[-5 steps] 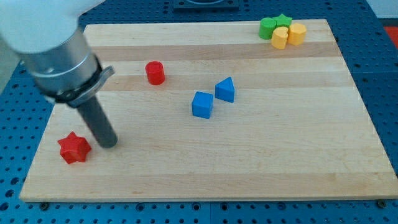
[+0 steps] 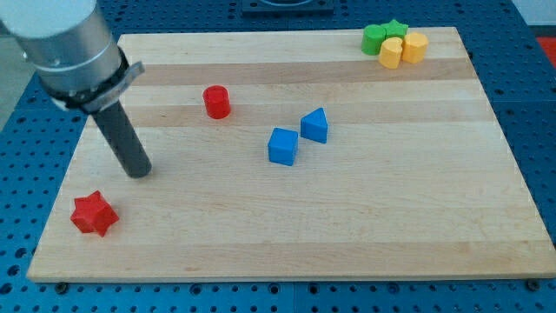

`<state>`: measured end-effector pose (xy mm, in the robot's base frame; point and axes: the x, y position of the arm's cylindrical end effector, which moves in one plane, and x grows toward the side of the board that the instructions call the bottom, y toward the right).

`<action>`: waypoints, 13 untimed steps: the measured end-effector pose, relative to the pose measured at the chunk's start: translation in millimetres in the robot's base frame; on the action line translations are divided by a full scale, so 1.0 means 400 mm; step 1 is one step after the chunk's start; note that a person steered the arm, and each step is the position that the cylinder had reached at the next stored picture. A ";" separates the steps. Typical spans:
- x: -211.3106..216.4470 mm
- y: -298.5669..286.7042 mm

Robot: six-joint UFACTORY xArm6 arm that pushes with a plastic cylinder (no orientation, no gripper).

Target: Move the red circle into the red star

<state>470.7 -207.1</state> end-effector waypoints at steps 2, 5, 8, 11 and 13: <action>-0.281 -0.065; -0.328 0.204; -0.285 0.218; -0.145 0.279; -0.160 0.280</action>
<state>406.8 -95.2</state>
